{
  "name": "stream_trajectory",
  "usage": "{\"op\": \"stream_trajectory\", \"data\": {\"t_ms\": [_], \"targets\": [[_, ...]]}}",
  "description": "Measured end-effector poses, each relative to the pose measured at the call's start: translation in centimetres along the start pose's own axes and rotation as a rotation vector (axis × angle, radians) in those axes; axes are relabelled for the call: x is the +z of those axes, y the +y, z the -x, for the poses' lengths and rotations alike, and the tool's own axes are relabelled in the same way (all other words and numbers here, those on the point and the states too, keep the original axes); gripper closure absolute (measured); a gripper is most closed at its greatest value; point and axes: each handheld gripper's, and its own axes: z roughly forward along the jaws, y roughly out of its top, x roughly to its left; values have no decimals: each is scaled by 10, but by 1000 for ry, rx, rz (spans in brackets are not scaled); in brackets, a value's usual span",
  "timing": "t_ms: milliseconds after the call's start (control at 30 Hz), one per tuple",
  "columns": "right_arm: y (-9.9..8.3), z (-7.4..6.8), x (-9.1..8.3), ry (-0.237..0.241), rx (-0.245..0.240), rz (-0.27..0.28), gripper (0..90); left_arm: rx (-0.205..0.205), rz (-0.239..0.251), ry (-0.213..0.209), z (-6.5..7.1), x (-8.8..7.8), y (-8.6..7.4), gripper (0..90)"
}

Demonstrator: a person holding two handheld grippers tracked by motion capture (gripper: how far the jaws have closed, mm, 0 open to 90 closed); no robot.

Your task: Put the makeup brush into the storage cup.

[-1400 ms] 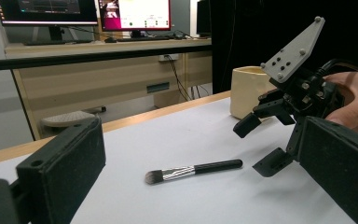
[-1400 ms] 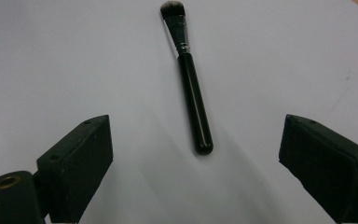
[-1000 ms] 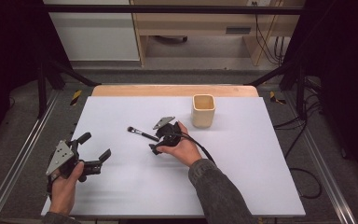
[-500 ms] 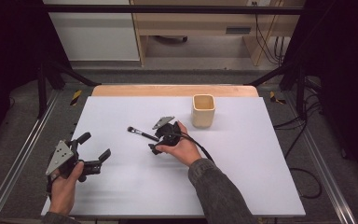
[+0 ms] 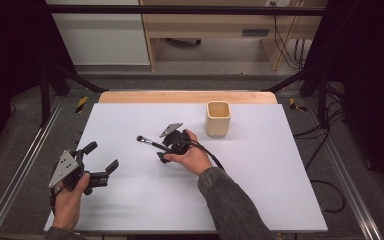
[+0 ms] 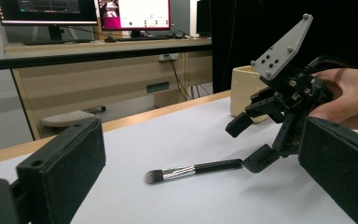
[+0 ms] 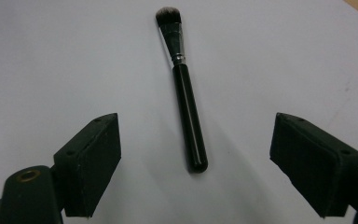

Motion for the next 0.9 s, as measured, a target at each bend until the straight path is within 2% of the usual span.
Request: {"op": "stream_trajectory", "data": {"t_ms": [333, 900], "targets": [[1, -1, 9, 3, 8, 2, 239, -2, 1, 1, 0, 0, 0, 4], [-2, 2, 12, 18, 14, -2, 361, -1, -1, -1, 0, 0, 0, 4]]}}
